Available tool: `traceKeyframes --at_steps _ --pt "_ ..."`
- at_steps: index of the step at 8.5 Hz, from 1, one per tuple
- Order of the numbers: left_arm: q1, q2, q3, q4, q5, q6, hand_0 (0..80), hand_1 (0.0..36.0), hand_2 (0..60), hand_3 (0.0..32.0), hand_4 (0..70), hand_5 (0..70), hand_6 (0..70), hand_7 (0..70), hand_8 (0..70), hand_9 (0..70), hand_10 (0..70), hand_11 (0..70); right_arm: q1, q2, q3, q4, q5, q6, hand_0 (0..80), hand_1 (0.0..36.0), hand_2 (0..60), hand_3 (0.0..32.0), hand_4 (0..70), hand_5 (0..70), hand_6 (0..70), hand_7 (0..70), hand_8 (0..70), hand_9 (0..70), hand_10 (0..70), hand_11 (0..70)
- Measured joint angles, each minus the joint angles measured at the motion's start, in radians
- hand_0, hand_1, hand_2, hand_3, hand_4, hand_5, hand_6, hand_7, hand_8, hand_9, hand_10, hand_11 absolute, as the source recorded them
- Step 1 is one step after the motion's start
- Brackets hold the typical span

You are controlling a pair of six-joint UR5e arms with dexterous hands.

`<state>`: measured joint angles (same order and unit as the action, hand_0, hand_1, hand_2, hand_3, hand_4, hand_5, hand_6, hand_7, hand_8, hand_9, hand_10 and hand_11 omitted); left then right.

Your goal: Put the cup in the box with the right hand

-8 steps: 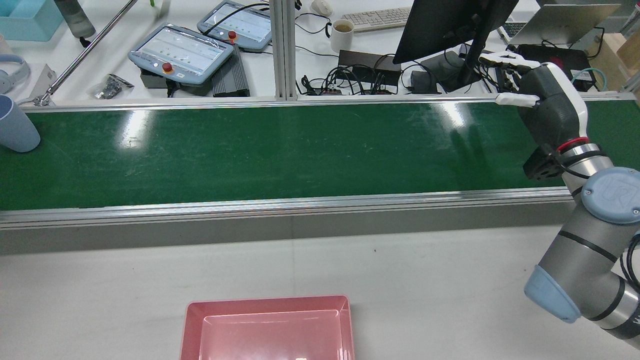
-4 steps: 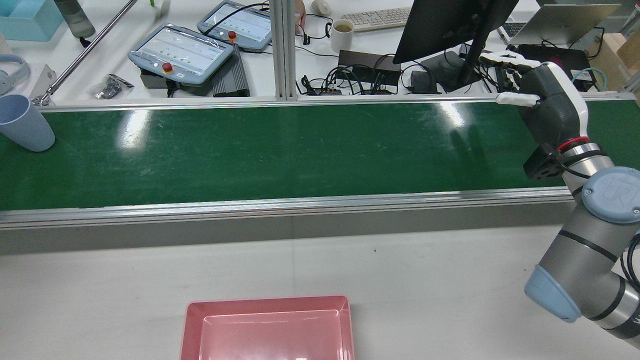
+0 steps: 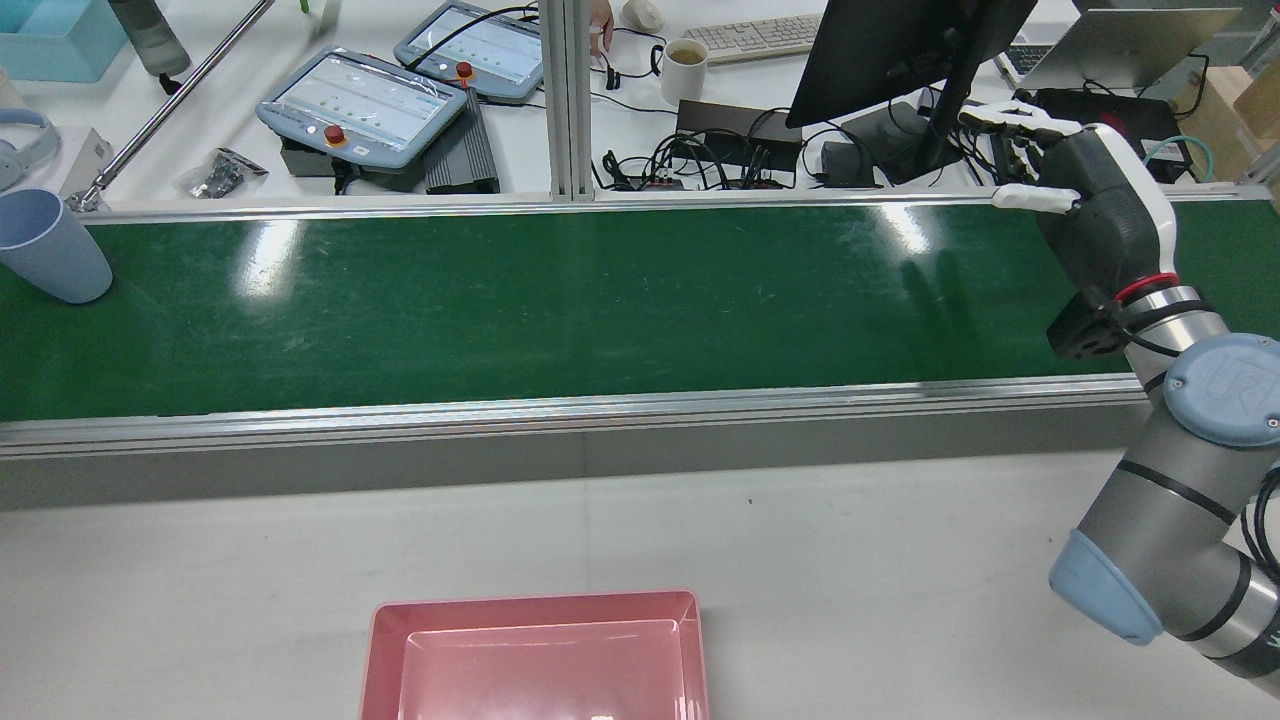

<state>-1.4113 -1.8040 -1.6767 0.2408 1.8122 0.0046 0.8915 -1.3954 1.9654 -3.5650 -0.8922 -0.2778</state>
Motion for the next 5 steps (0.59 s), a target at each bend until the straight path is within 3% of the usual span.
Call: traceKeyframes --at_steps 5 --pt "0.000 0.000 0.000 0.000 0.000 0.000 0.0 0.0 0.0 0.0 0.0 0.0 0.0 0.0 0.0 0.0 0.0 0.0 0.022 -0.004 0.024 -0.001 -0.005 0.002 47.8 0.0 0.0 10.4 38.2 0.6 5.7 41.2 2.7 12.6 0.0 0.0"
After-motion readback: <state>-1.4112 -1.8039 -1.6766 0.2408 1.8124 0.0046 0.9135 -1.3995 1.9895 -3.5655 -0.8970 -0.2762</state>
